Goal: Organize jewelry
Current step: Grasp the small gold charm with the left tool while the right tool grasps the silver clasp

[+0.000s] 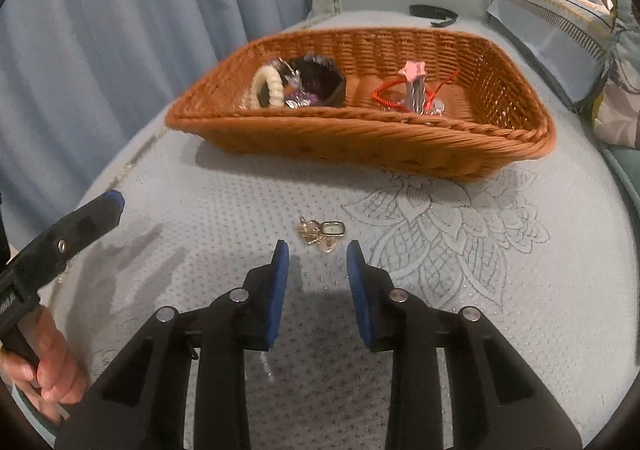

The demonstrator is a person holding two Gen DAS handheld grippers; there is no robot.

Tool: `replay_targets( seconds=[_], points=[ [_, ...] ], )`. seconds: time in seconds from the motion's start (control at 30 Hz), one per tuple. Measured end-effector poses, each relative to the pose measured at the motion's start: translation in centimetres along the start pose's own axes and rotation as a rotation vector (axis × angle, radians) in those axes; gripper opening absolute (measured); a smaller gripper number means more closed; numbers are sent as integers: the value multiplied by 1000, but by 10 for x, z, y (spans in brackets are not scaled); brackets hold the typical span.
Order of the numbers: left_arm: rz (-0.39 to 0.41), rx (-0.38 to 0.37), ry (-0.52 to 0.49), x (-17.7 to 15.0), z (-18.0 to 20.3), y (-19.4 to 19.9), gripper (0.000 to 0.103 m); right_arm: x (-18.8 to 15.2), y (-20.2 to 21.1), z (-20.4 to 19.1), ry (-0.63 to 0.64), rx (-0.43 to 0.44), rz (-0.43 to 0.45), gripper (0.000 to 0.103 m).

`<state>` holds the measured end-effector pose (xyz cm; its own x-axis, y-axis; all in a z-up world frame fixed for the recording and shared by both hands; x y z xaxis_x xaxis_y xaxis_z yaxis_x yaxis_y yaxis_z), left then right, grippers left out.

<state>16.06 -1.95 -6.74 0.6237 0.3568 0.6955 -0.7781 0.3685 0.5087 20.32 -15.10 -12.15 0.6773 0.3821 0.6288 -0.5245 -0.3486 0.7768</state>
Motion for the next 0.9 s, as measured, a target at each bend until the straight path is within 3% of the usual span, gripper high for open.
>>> replay_targets(
  seconds=[0.13, 0.2, 0.33, 0.6, 0.67, 0.77, 0.9],
  points=[
    [-6, 2, -35, -5, 4, -2, 40, 3, -12, -4, 29, -18, -39, 26],
    [-12, 9, -46, -7, 6, -4, 40, 3, -12, -9, 49, -4, -44, 9],
    [-18, 7, -56, -9, 9, -5, 40, -7, -2, -18, 58, 8, -29, 9],
    [-41, 5, -80, -14, 13, -9, 40, -41, 31, 6, -101, -2, 18, 9],
    [-51, 6, -86, -15, 14, -12, 40, -48, 35, 11, -144, 38, 21, 9],
    [-63, 8, -94, -17, 15, -14, 40, -45, 49, 1, -185, 194, 81, 9],
    [-69, 11, -99, -19, 16, -16, 40, -33, 65, -13, -149, 240, 137, 9]
  ],
)
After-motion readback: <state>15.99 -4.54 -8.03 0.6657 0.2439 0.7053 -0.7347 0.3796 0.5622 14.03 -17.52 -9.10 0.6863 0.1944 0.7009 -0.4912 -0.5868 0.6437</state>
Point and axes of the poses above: each gripper's, at about its wrist camera, not at the fingertips, and y roughly against the way its jaws point, z to its right, x to its top, the point moved 9 cm from there along -y, roughly the way its jaws point, and after that the axes turned 13 degrees about y, right-handed, at the moved point
